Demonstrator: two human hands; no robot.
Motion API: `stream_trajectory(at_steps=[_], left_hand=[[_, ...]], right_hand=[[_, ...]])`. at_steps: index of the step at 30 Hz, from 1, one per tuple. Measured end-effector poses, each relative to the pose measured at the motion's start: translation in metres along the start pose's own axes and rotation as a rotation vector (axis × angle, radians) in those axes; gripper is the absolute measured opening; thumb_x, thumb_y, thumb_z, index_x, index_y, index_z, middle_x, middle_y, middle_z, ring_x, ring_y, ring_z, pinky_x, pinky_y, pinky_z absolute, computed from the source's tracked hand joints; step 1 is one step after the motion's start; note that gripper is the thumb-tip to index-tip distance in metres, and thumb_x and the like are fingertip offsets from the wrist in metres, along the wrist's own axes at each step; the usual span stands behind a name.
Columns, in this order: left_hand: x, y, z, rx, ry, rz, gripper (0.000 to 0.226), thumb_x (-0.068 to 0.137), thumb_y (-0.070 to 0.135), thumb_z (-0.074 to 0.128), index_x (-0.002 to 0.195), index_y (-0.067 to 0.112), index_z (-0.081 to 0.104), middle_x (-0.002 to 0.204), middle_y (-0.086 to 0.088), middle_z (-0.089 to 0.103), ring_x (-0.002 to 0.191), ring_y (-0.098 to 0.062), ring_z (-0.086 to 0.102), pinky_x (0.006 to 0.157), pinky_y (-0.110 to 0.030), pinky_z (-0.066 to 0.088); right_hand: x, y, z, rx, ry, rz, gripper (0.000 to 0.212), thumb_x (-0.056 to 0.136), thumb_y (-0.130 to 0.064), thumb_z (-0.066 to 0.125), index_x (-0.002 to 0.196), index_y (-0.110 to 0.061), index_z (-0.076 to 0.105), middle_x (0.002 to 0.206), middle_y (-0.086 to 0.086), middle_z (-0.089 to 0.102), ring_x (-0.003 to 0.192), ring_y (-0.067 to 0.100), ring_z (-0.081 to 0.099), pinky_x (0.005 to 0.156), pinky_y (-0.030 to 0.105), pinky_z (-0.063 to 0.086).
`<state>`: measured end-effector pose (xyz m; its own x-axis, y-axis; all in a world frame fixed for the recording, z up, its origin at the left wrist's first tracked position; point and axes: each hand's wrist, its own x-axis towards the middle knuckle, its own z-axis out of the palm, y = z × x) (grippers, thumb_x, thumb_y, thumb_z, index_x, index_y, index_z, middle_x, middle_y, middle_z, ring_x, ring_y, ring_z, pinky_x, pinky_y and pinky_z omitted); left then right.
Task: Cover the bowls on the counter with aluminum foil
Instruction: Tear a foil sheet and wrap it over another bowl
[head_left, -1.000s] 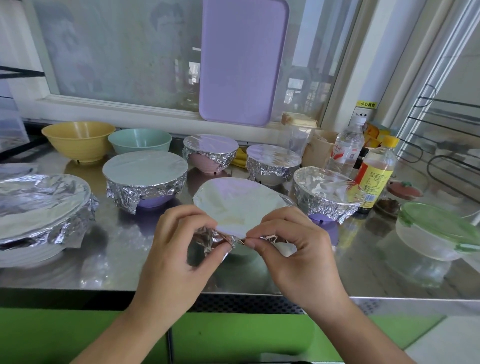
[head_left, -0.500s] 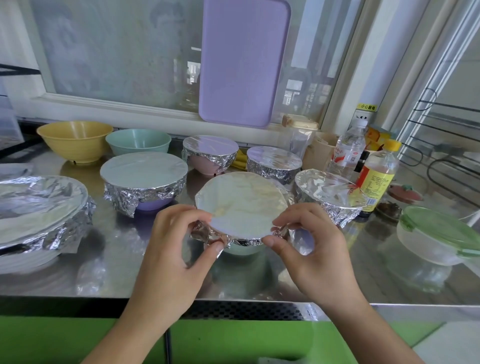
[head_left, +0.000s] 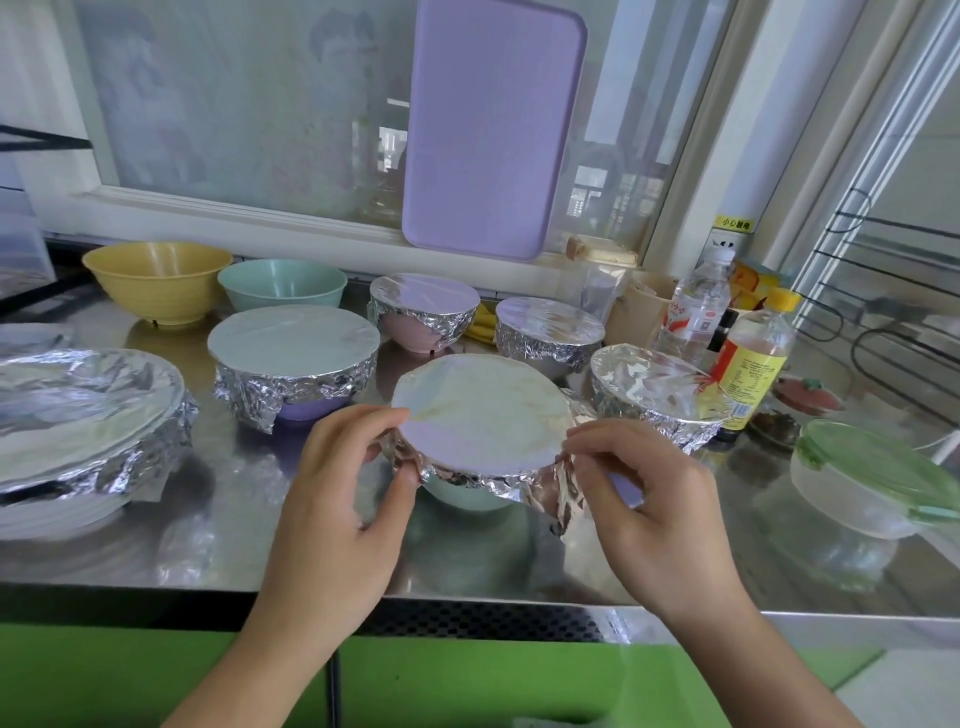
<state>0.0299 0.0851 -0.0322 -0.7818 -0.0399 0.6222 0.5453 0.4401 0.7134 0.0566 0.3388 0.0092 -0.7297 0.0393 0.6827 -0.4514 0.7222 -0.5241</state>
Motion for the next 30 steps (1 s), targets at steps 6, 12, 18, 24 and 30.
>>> stream_trajectory(at_steps=[6, 12, 18, 24, 30], left_hand=[[-0.001, 0.003, -0.001, -0.049, -0.03, 0.004, 0.028, 0.103, 0.026, 0.063, 0.13, 0.031, 0.062, 0.136, 0.013, 0.051, 0.125, -0.018, 0.061, 0.107, -0.039, 0.049], [-0.003, 0.006, -0.003, -0.12, -0.035, 0.014, 0.032, 0.099, 0.043, 0.058, 0.126, 0.029, 0.065, 0.136, 0.005, 0.051, 0.126, -0.02, 0.058, 0.107, -0.036, 0.048], [-0.002, 0.015, 0.0, -0.123, -0.003, 0.056, 0.036, 0.092, 0.05, 0.065, 0.122, 0.03, 0.067, 0.141, 0.002, 0.046, 0.141, -0.024, 0.045, 0.111, -0.02, 0.037], [-0.003, 0.024, 0.02, -0.131, -0.021, 0.168, 0.013, 0.087, 0.035, 0.081, 0.098, 0.031, 0.075, 0.135, 0.004, 0.052, 0.133, -0.032, 0.052, 0.11, -0.032, 0.04], [-0.001, 0.022, 0.018, -0.181, -0.001, 0.079, 0.008, 0.084, 0.031, 0.082, 0.09, 0.033, 0.078, 0.133, 0.001, 0.056, 0.132, -0.029, 0.054, 0.11, -0.03, 0.039]], right_hand=[[0.007, 0.003, 0.005, -0.01, -0.02, 0.093, 0.027, 0.096, -0.002, 0.069, 0.111, -0.023, 0.078, 0.111, -0.028, 0.071, 0.107, -0.009, 0.065, 0.09, 0.007, 0.044], [-0.009, 0.0, 0.005, -0.01, 0.055, -0.015, 0.021, 0.09, -0.003, 0.078, 0.098, -0.021, 0.083, 0.109, -0.016, 0.075, 0.108, 0.005, 0.071, 0.093, 0.032, 0.057], [-0.007, -0.002, 0.01, 0.04, 0.04, -0.079, 0.021, 0.084, -0.003, 0.086, 0.09, -0.024, 0.085, 0.104, -0.011, 0.073, 0.104, 0.02, 0.071, 0.086, 0.038, 0.057], [-0.007, 0.0, 0.017, 0.113, 0.019, -0.1, 0.023, 0.079, 0.0, 0.089, 0.088, -0.021, 0.085, 0.094, -0.009, 0.071, 0.092, 0.018, 0.071, 0.08, 0.029, 0.054], [-0.006, -0.01, 0.021, 0.154, 0.005, -0.162, 0.01, 0.086, -0.01, 0.086, 0.091, -0.019, 0.085, 0.093, -0.008, 0.07, 0.089, 0.017, 0.07, 0.074, 0.032, 0.053]])
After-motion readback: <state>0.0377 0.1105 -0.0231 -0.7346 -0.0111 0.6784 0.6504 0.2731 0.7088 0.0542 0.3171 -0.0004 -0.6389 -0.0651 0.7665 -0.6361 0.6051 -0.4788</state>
